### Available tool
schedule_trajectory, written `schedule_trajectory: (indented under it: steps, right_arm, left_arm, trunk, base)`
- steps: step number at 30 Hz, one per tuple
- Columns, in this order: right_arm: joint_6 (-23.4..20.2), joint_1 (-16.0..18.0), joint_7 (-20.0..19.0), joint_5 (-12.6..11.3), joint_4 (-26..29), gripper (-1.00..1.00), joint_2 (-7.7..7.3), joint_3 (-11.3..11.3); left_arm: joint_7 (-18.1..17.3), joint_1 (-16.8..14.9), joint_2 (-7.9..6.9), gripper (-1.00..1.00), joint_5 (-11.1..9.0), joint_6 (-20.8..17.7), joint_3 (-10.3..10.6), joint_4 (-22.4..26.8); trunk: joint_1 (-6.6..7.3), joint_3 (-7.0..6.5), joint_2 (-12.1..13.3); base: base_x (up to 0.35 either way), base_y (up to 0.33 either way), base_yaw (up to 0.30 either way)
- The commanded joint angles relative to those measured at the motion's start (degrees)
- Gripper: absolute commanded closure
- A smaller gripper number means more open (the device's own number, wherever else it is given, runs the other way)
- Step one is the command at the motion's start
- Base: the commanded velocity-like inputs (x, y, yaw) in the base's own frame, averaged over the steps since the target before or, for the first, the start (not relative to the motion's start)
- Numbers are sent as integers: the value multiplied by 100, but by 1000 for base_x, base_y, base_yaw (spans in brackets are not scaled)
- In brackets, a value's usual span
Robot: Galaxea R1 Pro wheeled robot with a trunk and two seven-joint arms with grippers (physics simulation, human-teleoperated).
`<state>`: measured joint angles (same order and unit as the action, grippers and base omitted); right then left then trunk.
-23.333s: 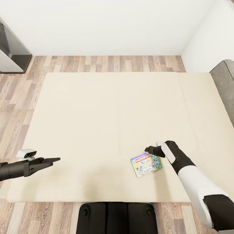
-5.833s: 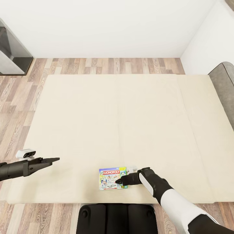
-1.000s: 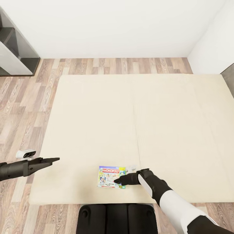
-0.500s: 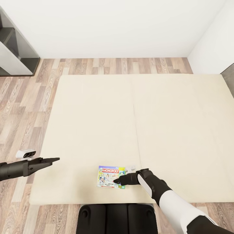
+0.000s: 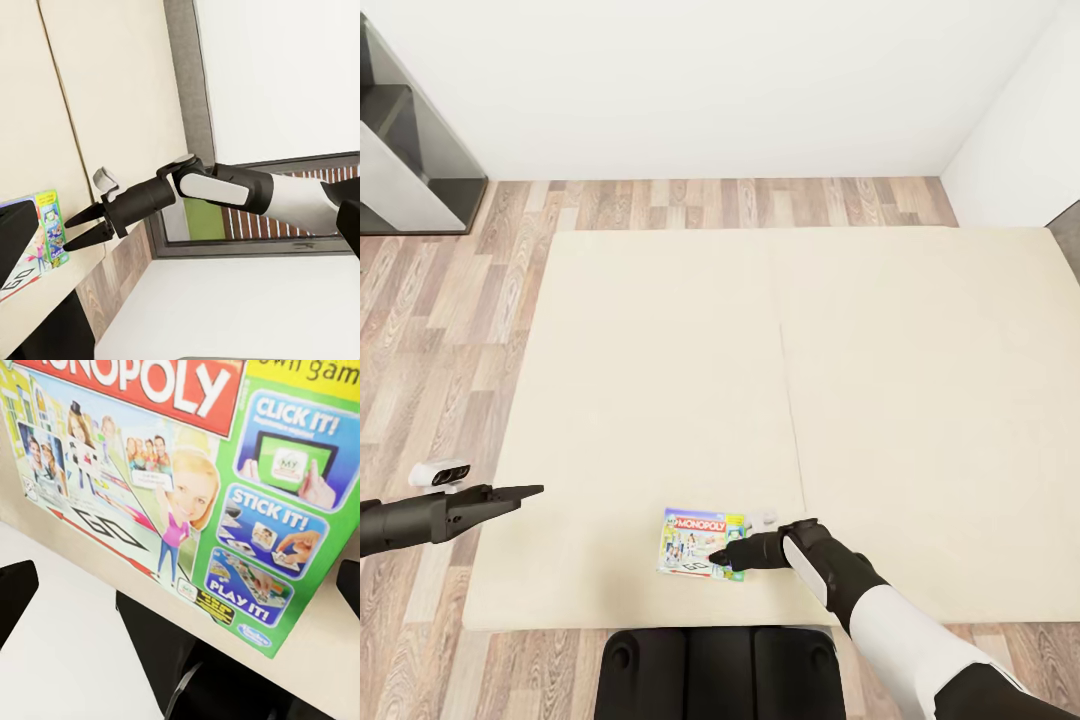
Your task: Put all the toys in the child's room - the three board games (two on the bed and one on the table), the two jigsaw puzzles on the table, and the tennis ball on the table - inside the toy box on the table in the child's room.
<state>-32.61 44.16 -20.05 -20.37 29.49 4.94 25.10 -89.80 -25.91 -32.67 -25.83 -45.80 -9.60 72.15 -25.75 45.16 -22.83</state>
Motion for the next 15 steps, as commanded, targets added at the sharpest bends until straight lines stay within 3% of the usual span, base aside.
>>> schedule_trajectory:
  steps: [1,9,15]
  right_arm:
    - [-23,0,-4,-11,4,-100,-2,12]
    - [-19,-35,-5,-12,4,-100,-2,14]
    - [-17,-39,0,-11,4,-100,0,19]
  left_arm:
    - [-20,-1,-2,-100,0,-61,2,1]
    - [-20,-1,-2,-100,0,-61,2,1]
    - [-20,-1,-2,-100,0,-61,2,1]
  trunk:
    - [-3,6,-9]
    - [-3,6,-9]
    - [-3,6,-9]
  base:
    - [0,8,0]
    - [0,14,0]
    - [0,155,0]
